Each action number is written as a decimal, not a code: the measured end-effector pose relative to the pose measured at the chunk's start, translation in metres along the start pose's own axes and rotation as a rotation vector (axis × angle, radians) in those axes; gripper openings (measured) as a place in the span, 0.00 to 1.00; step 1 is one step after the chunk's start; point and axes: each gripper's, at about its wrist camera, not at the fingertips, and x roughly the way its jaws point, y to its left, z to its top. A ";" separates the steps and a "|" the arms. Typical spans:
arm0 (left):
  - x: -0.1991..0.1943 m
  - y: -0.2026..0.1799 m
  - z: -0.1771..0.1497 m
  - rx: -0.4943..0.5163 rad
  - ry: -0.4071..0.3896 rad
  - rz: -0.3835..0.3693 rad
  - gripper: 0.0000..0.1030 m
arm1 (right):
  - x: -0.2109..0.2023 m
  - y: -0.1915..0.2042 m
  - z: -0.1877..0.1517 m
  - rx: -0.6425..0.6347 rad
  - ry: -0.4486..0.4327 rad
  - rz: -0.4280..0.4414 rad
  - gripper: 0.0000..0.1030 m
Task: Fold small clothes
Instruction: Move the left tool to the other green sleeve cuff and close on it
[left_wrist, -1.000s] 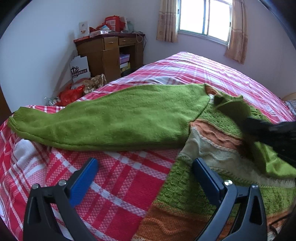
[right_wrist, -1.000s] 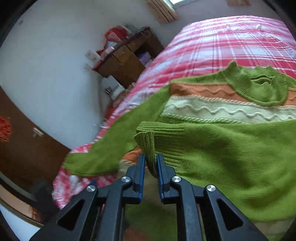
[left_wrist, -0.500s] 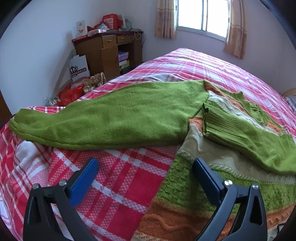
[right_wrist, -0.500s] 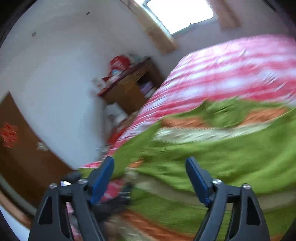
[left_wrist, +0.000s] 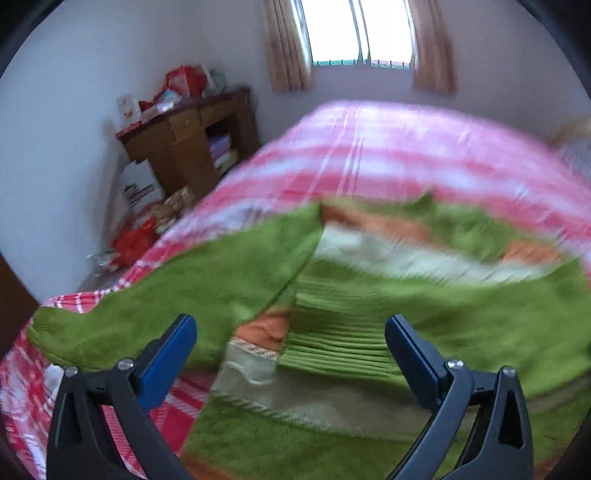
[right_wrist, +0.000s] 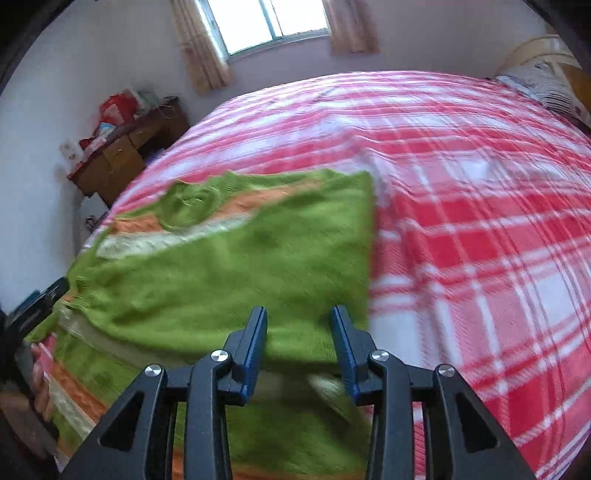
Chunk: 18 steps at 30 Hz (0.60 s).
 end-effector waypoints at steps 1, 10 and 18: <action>0.014 -0.002 -0.003 0.003 0.043 0.019 1.00 | -0.001 -0.005 -0.005 -0.001 0.004 -0.038 0.37; 0.017 0.017 -0.005 -0.072 0.055 -0.021 1.00 | -0.046 0.005 -0.008 0.029 -0.163 0.045 0.37; -0.028 0.108 -0.016 -0.272 0.005 -0.026 1.00 | 0.006 0.061 -0.025 -0.099 0.003 0.085 0.39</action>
